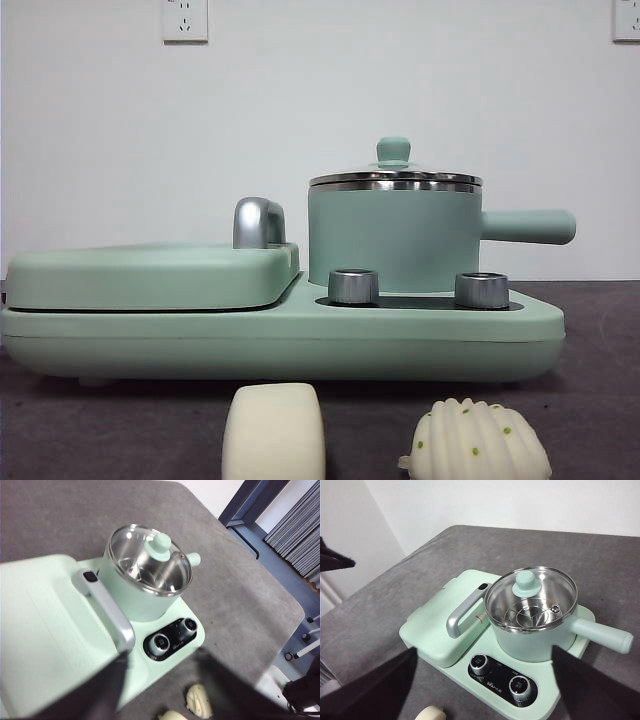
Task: Put the buns in a small steamer
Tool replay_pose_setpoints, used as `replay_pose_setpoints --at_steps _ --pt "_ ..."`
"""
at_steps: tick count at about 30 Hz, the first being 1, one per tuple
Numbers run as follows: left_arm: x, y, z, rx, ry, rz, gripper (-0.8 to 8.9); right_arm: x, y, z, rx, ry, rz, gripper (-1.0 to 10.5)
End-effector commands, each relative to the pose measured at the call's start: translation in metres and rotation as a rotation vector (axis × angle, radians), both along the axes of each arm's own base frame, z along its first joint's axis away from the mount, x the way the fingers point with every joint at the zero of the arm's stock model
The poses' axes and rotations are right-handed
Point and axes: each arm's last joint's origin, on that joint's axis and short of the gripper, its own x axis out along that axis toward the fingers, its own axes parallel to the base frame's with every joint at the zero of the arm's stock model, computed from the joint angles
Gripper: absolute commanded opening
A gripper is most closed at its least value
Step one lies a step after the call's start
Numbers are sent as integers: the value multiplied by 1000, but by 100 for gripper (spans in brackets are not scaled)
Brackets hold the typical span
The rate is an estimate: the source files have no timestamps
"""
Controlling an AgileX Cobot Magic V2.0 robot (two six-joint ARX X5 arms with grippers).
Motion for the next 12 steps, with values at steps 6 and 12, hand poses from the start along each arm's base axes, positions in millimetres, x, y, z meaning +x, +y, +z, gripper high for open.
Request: replay_pose_setpoints --at_steps 6,12 --pt "1 -1 8 -15 -36 -8 439 -1 0 5 -3 -24 1 461" --pt "4 -3 10 -47 -10 0 527 -1 0 5 21 2 -7 461"
